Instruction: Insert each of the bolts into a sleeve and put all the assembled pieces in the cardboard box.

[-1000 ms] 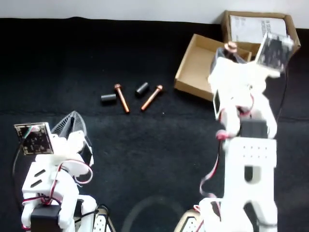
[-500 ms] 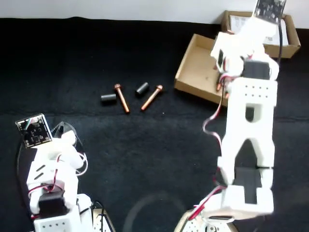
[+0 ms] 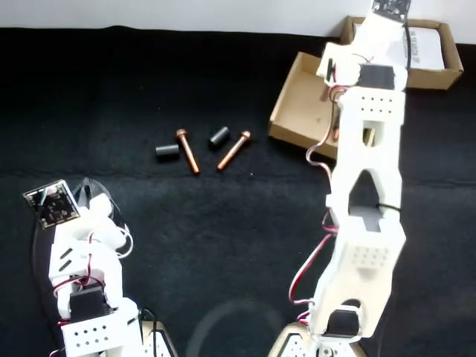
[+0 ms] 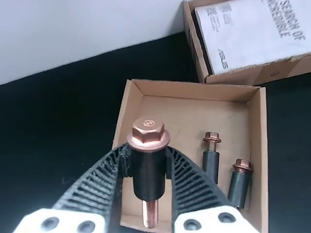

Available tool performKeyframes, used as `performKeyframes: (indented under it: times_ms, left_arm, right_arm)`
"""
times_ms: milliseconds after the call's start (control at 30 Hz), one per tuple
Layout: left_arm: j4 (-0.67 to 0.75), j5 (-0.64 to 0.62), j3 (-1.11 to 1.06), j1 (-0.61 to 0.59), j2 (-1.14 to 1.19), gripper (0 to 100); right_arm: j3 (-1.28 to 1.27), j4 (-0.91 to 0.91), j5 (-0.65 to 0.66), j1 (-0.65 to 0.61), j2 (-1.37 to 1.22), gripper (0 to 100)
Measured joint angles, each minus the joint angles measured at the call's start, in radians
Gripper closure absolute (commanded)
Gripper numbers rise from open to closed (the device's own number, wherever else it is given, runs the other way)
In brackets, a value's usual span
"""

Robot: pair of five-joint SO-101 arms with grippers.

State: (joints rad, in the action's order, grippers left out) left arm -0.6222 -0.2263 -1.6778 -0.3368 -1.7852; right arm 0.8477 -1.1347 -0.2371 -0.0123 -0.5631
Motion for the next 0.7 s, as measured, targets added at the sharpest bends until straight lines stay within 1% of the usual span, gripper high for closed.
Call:
performKeyframes:
  times_ms: [100, 267, 400, 667, 700]
  left_arm:
    - [-0.077, 0.0, 0.0, 0.009, 0.0, 99]
    - [-0.097, 0.0, 0.0, 0.037, 0.0, 99]
    - [-0.097, 0.0, 0.0, 0.037, 0.0, 99]
    - [-0.097, 0.0, 0.0, 0.037, 0.0, 99]
    - [-0.097, 0.0, 0.0, 0.037, 0.0, 99]
  right_arm:
    - [0.078, 0.0, 0.034, 0.0, -0.091, 99.1]
    - [0.224, 0.0, 0.112, 0.0, -0.236, 99.1]
    - [0.281, 0.0, 0.149, 0.0, -0.327, 98.8]
    - [0.285, 0.014, 0.244, 0.003, -0.347, 98.3]
    - [0.285, 0.021, 0.249, 0.005, -0.347, 96.5]
